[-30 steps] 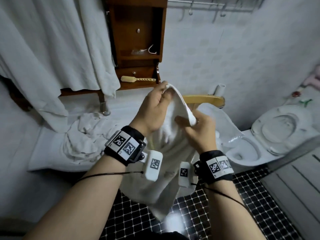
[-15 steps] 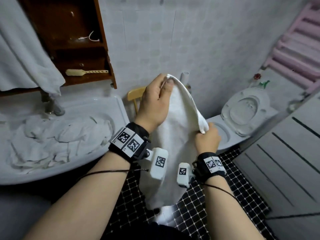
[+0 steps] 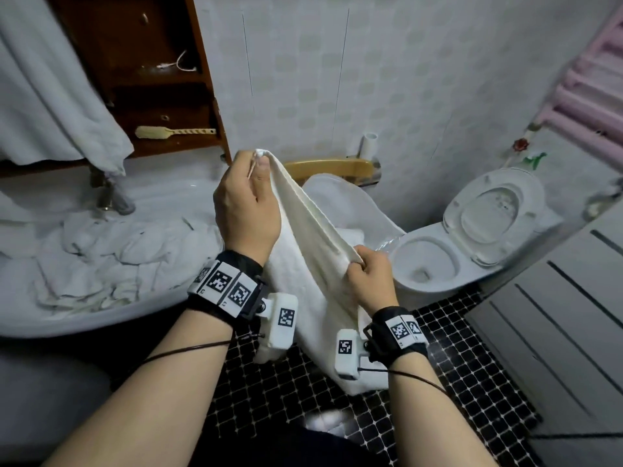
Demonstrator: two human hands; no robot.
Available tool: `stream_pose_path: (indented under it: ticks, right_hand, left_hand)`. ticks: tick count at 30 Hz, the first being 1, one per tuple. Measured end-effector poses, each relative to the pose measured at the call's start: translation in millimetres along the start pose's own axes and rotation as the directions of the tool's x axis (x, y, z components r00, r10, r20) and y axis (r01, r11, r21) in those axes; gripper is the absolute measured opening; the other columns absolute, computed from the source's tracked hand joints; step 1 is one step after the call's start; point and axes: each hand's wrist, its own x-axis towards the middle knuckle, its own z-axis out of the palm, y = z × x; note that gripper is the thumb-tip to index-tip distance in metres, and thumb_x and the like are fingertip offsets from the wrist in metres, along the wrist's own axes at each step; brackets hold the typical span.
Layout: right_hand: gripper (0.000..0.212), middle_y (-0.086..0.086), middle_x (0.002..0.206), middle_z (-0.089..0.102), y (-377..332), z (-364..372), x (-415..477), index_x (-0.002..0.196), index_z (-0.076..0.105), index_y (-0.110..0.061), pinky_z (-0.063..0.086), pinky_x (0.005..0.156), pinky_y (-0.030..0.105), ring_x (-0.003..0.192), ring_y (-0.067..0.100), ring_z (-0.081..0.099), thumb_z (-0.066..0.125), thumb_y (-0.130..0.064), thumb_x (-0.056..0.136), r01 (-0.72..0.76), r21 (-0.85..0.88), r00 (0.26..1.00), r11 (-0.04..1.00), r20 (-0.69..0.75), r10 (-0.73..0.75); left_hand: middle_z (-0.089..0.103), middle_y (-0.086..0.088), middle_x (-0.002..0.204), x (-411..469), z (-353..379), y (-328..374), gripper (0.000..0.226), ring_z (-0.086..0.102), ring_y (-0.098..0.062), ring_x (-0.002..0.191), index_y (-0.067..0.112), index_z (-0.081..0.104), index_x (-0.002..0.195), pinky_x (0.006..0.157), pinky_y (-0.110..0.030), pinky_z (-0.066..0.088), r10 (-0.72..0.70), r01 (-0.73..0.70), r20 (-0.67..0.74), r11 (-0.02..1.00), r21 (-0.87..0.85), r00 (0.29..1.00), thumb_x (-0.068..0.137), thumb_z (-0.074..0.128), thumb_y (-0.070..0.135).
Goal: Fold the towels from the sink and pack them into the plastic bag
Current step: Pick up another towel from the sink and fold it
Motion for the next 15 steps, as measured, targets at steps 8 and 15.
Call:
stream_pose_path:
  ticks: [8,15]
  right_hand:
    - [0.047,-0.012,0.096,0.064,10.4,19.2,-10.2,0.110,0.044,-0.047,0.052,0.073,0.043,0.081,0.016,0.063,0.047,-0.008,0.084,-0.031,0.085,0.991,0.996,-0.127,0.042]
    - [0.059,-0.009,0.108,0.074,5.4,49.8,-12.4,0.106,0.079,-0.021,0.049,0.093,0.021,0.103,-0.002,0.064,0.046,0.015,0.073,0.238,-0.012,0.971,0.971,0.032,-0.238]
  left_hand:
    - [0.071,-0.003,0.100,0.7,-16.5,-16.0,0.034,0.063,-0.021,0.090,0.012,0.069,0.110,0.073,-0.025,0.041,0.058,-0.052,-0.056,0.993,0.105,0.997,0.112,0.043,0.033]
    - [0.071,0.005,0.097,8.3,-29.6,-8.6,0.026,0.057,-0.003,0.088,0.007,0.073,0.106,0.078,-0.005,0.037,0.233,-0.231,-0.019,0.970,0.079,0.972,0.110,0.057,0.026]
